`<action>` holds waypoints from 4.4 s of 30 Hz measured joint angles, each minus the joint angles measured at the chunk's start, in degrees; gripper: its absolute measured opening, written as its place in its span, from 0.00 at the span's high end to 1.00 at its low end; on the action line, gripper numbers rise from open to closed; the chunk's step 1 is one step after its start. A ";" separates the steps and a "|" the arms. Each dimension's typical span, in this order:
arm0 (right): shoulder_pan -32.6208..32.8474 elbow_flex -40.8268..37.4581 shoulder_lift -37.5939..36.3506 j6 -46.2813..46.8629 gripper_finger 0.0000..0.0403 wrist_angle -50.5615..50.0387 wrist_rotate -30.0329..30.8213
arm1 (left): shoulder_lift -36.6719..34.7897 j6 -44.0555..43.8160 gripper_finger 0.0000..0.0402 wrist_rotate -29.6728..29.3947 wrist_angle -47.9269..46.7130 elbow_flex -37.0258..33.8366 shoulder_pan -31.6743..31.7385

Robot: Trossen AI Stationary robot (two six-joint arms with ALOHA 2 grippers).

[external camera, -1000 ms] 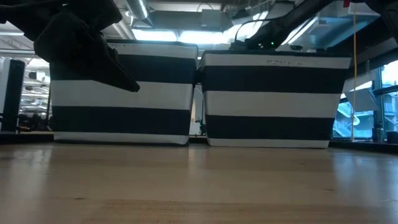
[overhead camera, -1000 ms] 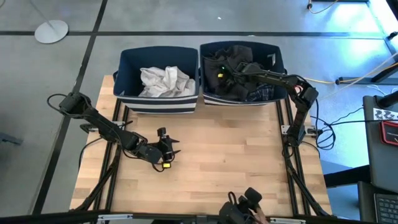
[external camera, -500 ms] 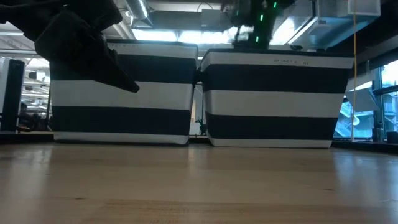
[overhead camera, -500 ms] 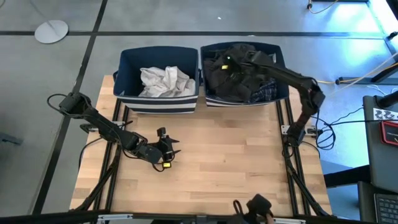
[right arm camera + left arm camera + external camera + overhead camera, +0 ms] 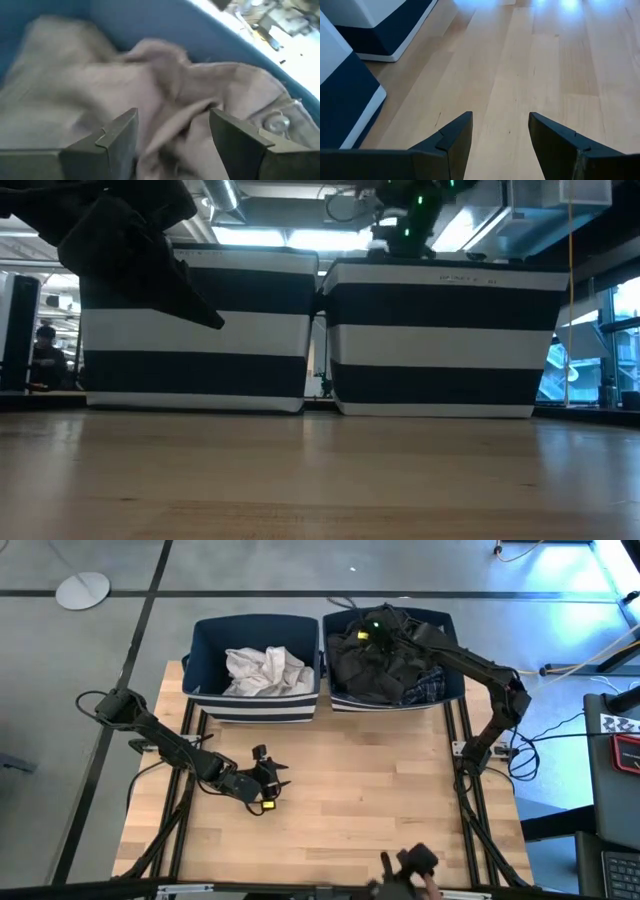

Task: Sort clothes
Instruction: Put the dark gray shorts into the right blue laundry basket, then return to Home Position

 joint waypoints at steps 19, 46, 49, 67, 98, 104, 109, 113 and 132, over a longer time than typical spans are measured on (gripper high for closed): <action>-6.12 -27.47 -1.29 5.54 0.48 27.61 -5.28 | 0.00 1.01 0.54 0.00 0.18 0.00 0.94; 34.90 -40.18 -36.40 4.13 0.59 20.59 -19.90 | -9.86 15.24 0.70 -0.04 2.72 0.00 1.79; 39.88 -47.62 -40.36 4.69 0.67 26.11 -22.60 | -9.86 16.25 0.79 -0.19 2.68 0.00 1.79; 51.66 -77.06 -53.35 8.57 0.96 54.83 -17.51 | -16.74 18.14 1.00 20.05 -1.30 -0.71 8.91; 51.60 -94.79 -85.25 10.42 0.99 52.29 -13.94 | -54.59 18.04 0.99 14.79 18.13 -31.23 11.89; 51.60 -94.81 -87.62 9.99 0.99 51.25 -13.71 | -57.86 18.41 0.99 14.70 17.58 -32.65 11.89; 51.60 -94.86 -87.69 9.65 0.99 51.06 -13.53 | -60.40 20.61 0.99 14.70 17.58 -32.65 11.90; 51.60 -94.88 -87.69 8.80 0.99 50.94 -13.57 | -63.36 21.19 0.99 14.73 16.36 -32.65 11.91; 51.60 -94.51 -96.34 5.90 0.99 43.74 -13.66 | -78.51 19.85 0.99 13.01 -0.04 -32.65 12.35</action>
